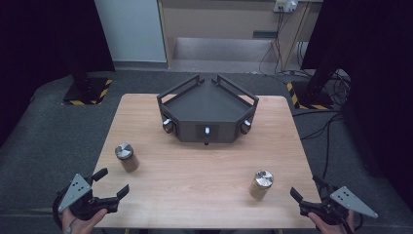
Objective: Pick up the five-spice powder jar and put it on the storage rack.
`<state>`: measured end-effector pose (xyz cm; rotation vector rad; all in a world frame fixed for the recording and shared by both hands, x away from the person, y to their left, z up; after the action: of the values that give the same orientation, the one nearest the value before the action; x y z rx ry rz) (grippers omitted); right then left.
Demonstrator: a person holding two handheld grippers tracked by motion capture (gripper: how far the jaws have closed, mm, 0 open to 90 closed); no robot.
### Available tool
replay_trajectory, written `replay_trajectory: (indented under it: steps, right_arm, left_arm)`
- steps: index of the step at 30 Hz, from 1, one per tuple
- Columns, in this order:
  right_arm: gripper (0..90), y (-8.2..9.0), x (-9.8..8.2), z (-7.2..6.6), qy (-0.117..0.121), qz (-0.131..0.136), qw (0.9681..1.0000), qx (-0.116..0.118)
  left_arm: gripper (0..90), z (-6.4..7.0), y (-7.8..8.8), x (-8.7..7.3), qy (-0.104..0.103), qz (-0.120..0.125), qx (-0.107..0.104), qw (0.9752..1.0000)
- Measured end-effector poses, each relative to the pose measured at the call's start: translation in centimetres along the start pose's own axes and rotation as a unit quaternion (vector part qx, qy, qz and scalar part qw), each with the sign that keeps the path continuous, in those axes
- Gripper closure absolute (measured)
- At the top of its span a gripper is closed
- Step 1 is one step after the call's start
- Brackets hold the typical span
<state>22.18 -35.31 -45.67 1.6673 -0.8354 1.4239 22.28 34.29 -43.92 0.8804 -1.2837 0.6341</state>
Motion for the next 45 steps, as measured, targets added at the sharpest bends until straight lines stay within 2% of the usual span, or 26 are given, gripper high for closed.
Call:
replay_trajectory:
  steps: [9,13,18,25,27,35,37,45]
  right_arm:
    - [3.8,0.14,-0.10,0.04,-0.007,0.005,1.0000,0.002]
    - [3.0,0.26,-0.14,0.09,-0.009,0.009,0.9999,0.003]
    - [2.5,0.22,-0.14,0.03,-0.009,0.012,0.9998,0.010]
    - [1.9,0.20,-0.10,0.03,-0.010,0.007,0.9997,0.020]
    - [1.9,0.20,-0.07,-0.05,-0.003,0.006,0.9996,0.027]
    - [2.0,-0.09,-0.18,0.03,0.001,-0.006,0.9995,0.032]
    - [2.0,-0.18,-0.14,-0.01,-0.001,-0.006,0.9994,0.034]
    - [2.0,-0.14,-0.19,-0.05,-0.001,-0.007,0.9992,0.038]
  left_arm:
    - [2.2,-0.02,-0.08,-0.01,0.004,-0.001,0.001,1.0000]
    - [2.2,0.05,-0.09,0.02,0.000,0.000,-0.001,1.0000]
    - [2.2,-0.01,-0.14,-0.01,0.001,-0.001,-0.003,1.0000]
    - [2.2,-0.02,-0.11,-0.01,-0.003,-0.002,-0.008,1.0000]
    - [2.1,0.03,-0.06,-0.02,-0.004,-0.001,-0.008,1.0000]
    - [2.1,-0.12,-0.16,-0.02,0.000,0.001,-0.010,1.0000]
    - [2.1,-0.18,-0.31,-0.07,-0.001,-0.004,-0.010,0.9999]
    - [2.0,-0.15,-0.14,-0.02,0.000,0.003,-0.012,0.9999]
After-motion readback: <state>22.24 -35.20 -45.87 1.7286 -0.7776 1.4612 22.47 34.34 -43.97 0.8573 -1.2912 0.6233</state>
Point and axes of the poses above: each handheld gripper's, and its own axes: y roughly backward along the jaws, x roughly out of its top, z roughly to its right, the point moved 10 cm from there along -y, roughly forward along the jaws, and after that the axes turned 3 degrees about z, right-handed, at the moved point
